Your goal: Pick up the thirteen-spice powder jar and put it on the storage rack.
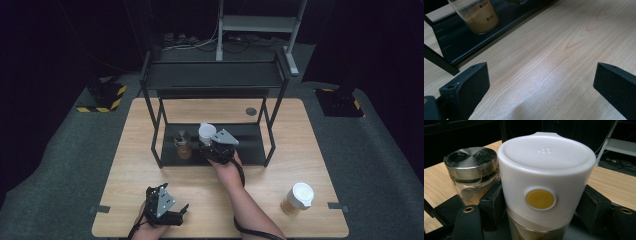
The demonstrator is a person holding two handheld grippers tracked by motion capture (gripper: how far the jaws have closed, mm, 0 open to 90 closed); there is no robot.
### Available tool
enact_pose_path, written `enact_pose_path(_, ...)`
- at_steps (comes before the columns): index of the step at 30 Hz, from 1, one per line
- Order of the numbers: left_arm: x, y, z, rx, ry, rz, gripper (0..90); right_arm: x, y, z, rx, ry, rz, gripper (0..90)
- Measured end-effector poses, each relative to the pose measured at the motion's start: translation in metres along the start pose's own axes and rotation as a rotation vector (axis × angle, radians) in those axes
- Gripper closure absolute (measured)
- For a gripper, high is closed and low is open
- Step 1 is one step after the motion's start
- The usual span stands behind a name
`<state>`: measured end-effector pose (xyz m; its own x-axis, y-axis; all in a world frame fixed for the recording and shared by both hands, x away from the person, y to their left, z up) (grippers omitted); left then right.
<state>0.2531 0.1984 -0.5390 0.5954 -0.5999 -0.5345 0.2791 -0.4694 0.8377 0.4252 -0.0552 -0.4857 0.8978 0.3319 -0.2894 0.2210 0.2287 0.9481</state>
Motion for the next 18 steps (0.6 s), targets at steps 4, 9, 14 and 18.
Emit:
enact_pose_path(4,-0.0002,0.0,-0.0002,-0.003,0.0,0.001,0.9,0.0023,-0.0011,0.0,0.002,-0.001,-0.003,30.1)
enact_pose_path(9,-0.0001,-0.0001,0.0,-0.001,0.0,0.001,0.9,0.0034,-0.0023,-0.0001,0.0,-0.002,-0.005,30.1)
enact_pose_path(14,-0.0004,-0.0001,-0.0005,-0.004,-0.002,0.002,0.9,0.0049,-0.0035,0.0008,0.006,-0.004,-0.007,30.1)
enact_pose_path(18,-0.0004,-0.0003,-0.0005,-0.007,-0.003,0.004,0.9,0.0043,-0.0046,0.0011,0.008,-0.004,-0.005,30.0)
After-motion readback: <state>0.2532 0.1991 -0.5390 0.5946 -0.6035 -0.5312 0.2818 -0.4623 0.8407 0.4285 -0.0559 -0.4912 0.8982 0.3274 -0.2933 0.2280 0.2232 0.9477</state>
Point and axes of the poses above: each handheld gripper's, and its own axes: x roughly forward along the jaws, y roughly out of its top, z roughly to its right, the point moved 10 cm from there along x, roughly forward along the jaws, and after that the axes turned 14 degrees about -y, right-handed, at the moved point
